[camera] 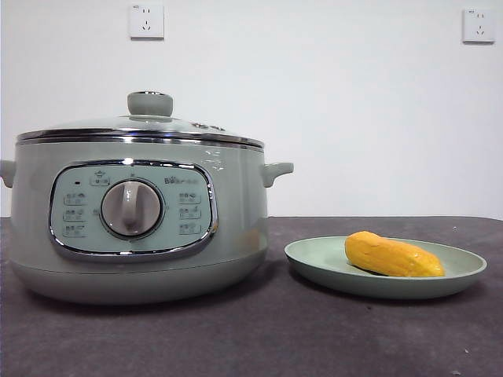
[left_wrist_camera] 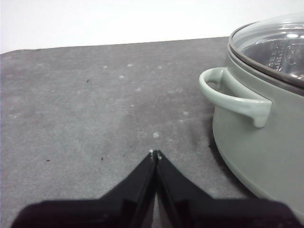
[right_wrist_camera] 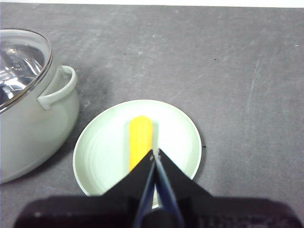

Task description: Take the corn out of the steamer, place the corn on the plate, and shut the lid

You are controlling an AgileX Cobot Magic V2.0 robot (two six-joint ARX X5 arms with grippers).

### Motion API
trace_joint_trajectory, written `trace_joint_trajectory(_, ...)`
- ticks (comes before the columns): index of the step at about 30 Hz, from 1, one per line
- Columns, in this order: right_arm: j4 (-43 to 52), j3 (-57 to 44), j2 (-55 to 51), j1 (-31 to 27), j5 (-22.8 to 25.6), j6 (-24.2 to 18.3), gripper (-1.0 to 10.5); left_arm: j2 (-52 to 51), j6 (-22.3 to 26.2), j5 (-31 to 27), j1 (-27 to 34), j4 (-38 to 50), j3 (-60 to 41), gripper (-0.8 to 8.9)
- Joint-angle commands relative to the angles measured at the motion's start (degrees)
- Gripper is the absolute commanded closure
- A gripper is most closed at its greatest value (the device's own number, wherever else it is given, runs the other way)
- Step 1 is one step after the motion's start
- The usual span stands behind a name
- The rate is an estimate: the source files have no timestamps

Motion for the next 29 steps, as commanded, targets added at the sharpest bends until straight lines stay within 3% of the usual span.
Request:
trace_joint_trajectory(1,0.31,-0.33,-0.07,0.02,0.17,0.55,9.4,-0.20,-0.35,0.31,0.22,0.07,-0.79,8.16)
trace_joint_trajectory(15,-0.11,-0.35,-0.37,0.02,0.15,0.31,9.4,-0.20,-0.35,0.31,0.22,0.07,-0.79,8.16)
trace_joint_trajectory(22,3.50,-3.41,-5.66,-4.44,1.09,-4.50,9.4,-0.20,-0.35,0.31,0.22,0.07,-0.79,8.16)
trace_joint_trajectory(29,15.32,-14.99,-17.46,-15.17,-14.43,-8.24,9.4,-0.20,-0.35,0.31,0.22,0.07,-0.79,8.16)
